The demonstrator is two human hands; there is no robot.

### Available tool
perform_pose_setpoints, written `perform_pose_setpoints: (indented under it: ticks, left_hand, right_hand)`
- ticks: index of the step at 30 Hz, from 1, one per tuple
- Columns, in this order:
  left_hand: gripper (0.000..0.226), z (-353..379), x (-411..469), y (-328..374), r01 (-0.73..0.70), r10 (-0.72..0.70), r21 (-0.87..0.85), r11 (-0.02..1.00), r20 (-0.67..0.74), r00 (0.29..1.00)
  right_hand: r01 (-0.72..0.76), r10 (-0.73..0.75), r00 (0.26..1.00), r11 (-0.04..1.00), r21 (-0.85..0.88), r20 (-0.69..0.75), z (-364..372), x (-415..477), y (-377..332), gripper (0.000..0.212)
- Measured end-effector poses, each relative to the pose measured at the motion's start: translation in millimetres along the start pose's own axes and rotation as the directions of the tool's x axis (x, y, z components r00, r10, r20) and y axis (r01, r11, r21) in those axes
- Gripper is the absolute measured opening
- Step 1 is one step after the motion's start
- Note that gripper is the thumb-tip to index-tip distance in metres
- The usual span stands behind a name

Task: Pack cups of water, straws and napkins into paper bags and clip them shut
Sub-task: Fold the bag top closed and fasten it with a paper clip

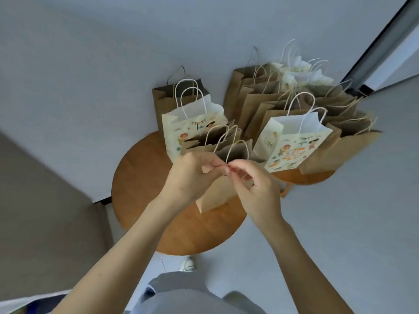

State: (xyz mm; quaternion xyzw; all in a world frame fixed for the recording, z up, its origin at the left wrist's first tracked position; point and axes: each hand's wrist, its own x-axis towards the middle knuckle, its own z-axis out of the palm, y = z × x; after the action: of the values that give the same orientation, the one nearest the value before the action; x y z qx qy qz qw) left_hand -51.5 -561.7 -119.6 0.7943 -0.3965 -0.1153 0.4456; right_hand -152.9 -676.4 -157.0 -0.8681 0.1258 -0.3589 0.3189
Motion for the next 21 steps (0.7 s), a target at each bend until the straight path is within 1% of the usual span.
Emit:
perform_pose_setpoints:
  ticks: [3, 6, 8, 10, 13, 15, 16, 17, 18, 19, 20, 21]
  left_hand:
    - [0.013, 7, 28, -7, 0.023, -0.023, -0.036, 0.999, 0.001, 1.000]
    - [0.018, 21, 49, -32, 0.143, -0.143, 0.007, 0.990, -0.061, 0.988]
    - [0.018, 36, 57, -51, 0.196, -0.193, 0.105, 0.975, -0.042, 0.980]
    - [0.021, 52, 64, -63, 0.197, -0.203, 0.198, 0.960, 0.009, 0.979]
    - [0.023, 78, 70, -69, 0.200, -0.227, 0.313, 0.929, 0.054, 0.972]
    - [0.021, 97, 73, -70, 0.209, -0.255, 0.483, 0.850, 0.032, 0.966]
    - [0.018, 106, 75, -68, 0.230, -0.266, 0.561, 0.795, -0.018, 0.964]
    - [0.012, 114, 76, -65, 0.262, -0.253, 0.608, 0.750, -0.102, 0.962]
    - [0.008, 120, 78, -62, 0.299, -0.214, 0.617, 0.728, -0.209, 0.954]
    - [0.009, 126, 80, -60, 0.318, -0.146, 0.602, 0.733, -0.318, 0.937]
    - [0.012, 132, 80, -59, 0.307, -0.050, 0.594, 0.744, -0.408, 0.912]
    - [0.013, 137, 81, -60, 0.262, 0.042, 0.596, 0.759, -0.446, 0.894]
  right_hand:
    - [0.019, -0.019, 1.000, 1.000, 0.007, 0.010, 5, 21, 26, 0.019]
    - [-0.044, 0.040, 0.997, 0.997, 0.064, 0.061, 7, 35, 60, 0.019]
    - [-0.125, 0.113, 0.987, 0.987, 0.104, 0.111, 9, 46, 84, 0.017]
    - [-0.194, 0.171, 0.971, 0.972, 0.134, 0.168, 11, 57, 107, 0.017]
    - [-0.278, 0.217, 0.929, 0.944, 0.180, 0.300, 13, 71, 138, 0.014]
    - [-0.308, 0.223, 0.898, 0.934, 0.179, 0.379, 14, 79, 159, 0.015]
    - [-0.319, 0.224, 0.883, 0.931, 0.177, 0.413, 14, 83, 167, 0.015]
    - [-0.327, 0.221, 0.868, 0.928, 0.177, 0.444, 15, 87, 175, 0.015]
    - [-0.330, 0.213, 0.857, 0.926, 0.181, 0.470, 15, 90, 181, 0.014]
    - [-0.332, 0.205, 0.849, 0.925, 0.188, 0.487, 15, 93, 186, 0.013]
    - [-0.333, 0.201, 0.844, 0.923, 0.194, 0.497, 15, 96, 190, 0.013]
    - [-0.334, 0.197, 0.841, 0.921, 0.198, 0.503, 15, 97, 194, 0.013]
